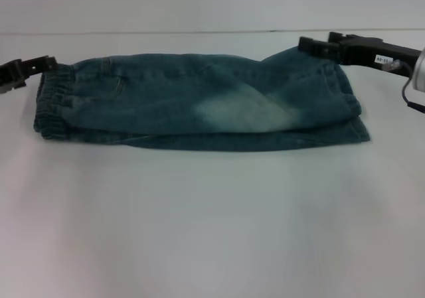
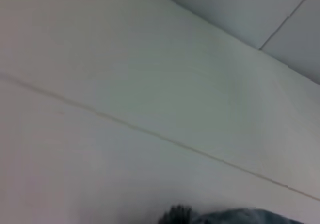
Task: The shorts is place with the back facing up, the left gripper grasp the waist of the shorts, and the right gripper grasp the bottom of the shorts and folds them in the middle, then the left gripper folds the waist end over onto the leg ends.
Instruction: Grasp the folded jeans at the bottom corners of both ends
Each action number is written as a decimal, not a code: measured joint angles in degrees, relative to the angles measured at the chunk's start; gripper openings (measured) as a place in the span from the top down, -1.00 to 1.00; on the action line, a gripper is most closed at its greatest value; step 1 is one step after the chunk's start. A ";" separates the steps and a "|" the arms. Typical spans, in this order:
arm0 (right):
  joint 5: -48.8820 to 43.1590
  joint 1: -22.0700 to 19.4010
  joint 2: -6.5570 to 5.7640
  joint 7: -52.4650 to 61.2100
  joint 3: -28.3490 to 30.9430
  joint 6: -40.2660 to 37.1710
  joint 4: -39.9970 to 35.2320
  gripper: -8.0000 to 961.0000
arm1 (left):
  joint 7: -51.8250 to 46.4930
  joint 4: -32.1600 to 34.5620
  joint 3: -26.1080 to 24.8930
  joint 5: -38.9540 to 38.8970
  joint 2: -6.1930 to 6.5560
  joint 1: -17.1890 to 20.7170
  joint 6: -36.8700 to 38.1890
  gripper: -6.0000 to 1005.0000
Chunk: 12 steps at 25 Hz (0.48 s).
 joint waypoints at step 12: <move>-0.71 -4.37 -1.22 -1.09 -4.80 -15.25 -5.14 -0.98 | -17.11 0.22 0.19 8.56 0.78 0.61 3.21 -0.88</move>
